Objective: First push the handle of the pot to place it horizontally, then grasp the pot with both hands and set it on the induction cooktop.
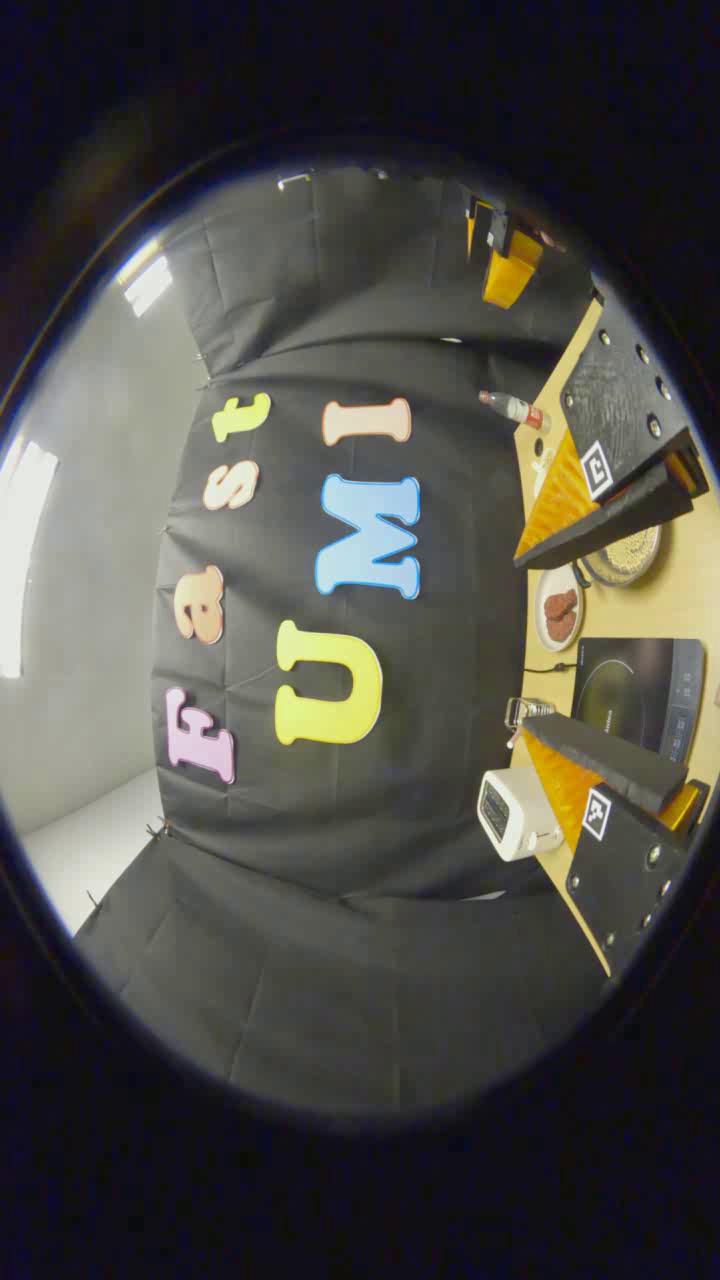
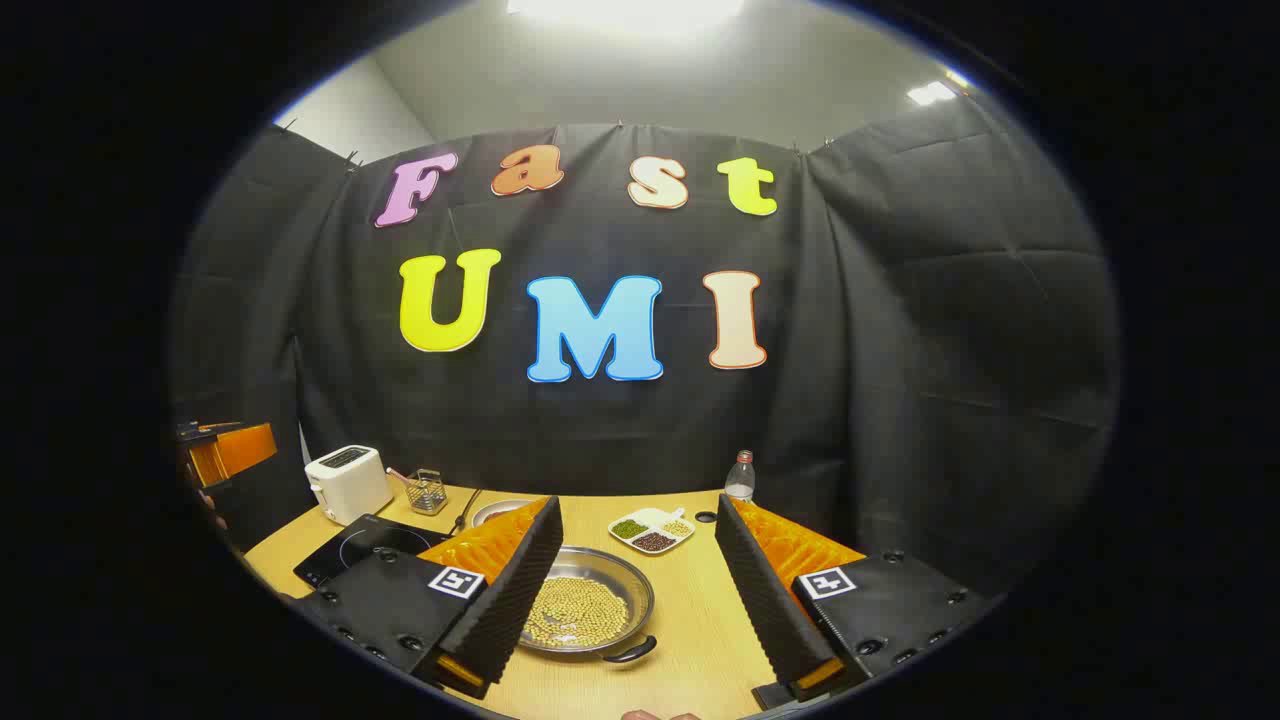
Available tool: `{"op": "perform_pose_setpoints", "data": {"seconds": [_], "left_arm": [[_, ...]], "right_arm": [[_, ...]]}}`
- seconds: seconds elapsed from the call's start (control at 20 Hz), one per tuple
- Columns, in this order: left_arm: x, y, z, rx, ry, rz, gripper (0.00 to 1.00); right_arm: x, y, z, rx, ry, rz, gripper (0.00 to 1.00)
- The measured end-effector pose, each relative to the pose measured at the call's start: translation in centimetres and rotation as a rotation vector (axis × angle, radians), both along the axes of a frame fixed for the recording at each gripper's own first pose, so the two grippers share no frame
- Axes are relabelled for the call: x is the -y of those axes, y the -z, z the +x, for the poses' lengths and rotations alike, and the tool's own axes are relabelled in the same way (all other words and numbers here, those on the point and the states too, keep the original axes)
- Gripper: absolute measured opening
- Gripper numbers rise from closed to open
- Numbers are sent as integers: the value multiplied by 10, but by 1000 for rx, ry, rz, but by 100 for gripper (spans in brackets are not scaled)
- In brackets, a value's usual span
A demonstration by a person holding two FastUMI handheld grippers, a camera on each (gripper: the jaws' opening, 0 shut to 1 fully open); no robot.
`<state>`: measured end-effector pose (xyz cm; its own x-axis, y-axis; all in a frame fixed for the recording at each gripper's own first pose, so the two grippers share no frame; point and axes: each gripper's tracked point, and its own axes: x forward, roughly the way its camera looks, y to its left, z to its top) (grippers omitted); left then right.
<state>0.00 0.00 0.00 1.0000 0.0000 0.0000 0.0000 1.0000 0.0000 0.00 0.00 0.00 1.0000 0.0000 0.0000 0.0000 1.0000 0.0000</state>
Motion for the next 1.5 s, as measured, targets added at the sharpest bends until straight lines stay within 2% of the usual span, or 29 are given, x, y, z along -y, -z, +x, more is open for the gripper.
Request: {"op": "perform_pose_setpoints", "data": {"seconds": [0.2, 0.3, 0.55, 0.6, 0.65, 0.7, 0.75, 0.95, 1.2, 1.25, 1.3, 1.4, 1.5], "left_arm": [[1, 4, -2, 1, 11, 9, 88], [1, 5, -1, -2, 8, 19, 86], [7, 0, -1, 14, 20, 31, 86], [6, 3, -2, 10, 23, 31, 88], [7, 5, -1, 6, 24, 30, 86], [6, 6, -2, 3, 25, 27, 88], [6, 8, -1, 0, 24, 25, 86], [-1, 9, 0, -6, 8, 16, 88], [-12, 18, -1, -20, -15, 5, 86], [-14, 18, 0, -22, -18, -3, 88], [-14, 19, 0, -23, -19, -10, 86], [-19, 20, -1, -21, -15, 4, 88], [-29, 27, 0, -36, -16, 25, 86]], "right_arm": [[0, 6, -3, -11, 4, 6, 96], [0, 13, -4, -29, 3, 2, 98], [-5, 17, -2, -55, -7, -5, 98], [-8, 17, -2, -55, -12, -8, 97], [-10, 18, -2, -57, -16, -13, 98], [-11, 18, -2, -60, -22, -17, 98], [-13, 19, -1, -65, -28, -19, 98], [-18, 25, 3, -91, -45, -21, 98], [-22, 29, 13, -122, -61, -28, 97], [-23, 30, 15, -130, -68, -31, 98], [-26, 30, 18, -139, -76, -34, 98], [-29, 33, 22, -159, -80, -45, 98], [-35, 38, 26, -189, -98, -46, 98]]}}
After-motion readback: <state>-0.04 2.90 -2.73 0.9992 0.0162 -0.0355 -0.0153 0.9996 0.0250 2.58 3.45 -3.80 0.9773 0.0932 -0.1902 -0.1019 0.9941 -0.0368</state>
